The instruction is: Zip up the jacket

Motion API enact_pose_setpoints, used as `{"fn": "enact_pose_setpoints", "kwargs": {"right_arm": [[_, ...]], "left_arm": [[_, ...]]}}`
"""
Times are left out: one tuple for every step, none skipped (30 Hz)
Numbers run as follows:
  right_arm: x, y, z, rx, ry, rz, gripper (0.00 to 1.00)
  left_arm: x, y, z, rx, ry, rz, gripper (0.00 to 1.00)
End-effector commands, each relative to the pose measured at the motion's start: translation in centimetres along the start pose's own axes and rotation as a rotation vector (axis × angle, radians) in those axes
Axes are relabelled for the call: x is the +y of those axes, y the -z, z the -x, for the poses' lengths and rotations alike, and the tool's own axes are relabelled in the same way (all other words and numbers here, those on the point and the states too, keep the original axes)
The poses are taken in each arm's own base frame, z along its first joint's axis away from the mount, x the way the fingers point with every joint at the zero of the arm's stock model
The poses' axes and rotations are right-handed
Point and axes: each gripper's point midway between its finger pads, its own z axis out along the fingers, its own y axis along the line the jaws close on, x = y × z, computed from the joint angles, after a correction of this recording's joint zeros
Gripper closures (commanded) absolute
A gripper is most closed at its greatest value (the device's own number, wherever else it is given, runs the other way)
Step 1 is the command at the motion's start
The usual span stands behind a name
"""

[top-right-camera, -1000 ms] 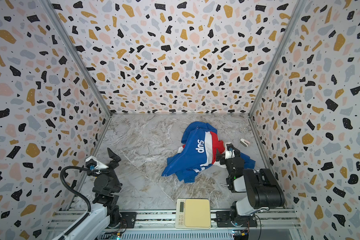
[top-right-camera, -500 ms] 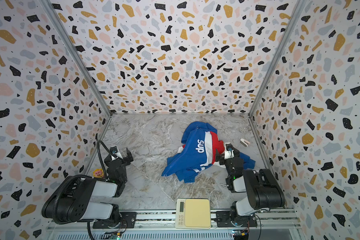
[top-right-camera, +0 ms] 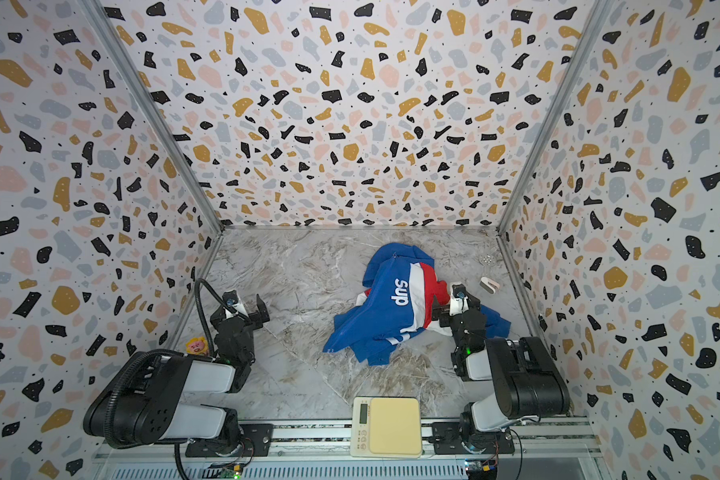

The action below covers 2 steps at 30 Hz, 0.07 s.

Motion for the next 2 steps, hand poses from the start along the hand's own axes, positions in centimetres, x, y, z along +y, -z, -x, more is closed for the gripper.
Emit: {"fn": "enact_pose_setpoints", "kwargs": {"right_arm": [[-0.39,-0.32,0.95,-0.023,-0.012,-0.018,0.01],[-0.43,-0.32,0.92,-0.023,-0.012,-0.019,0.01]], "left_arm": [[-0.29,-0.40,1.57,-0.045,0.010,-0.007,0.00],[-0.27,-0.39,1.50,-0.042,0.008,-0.007,0.00]]}}
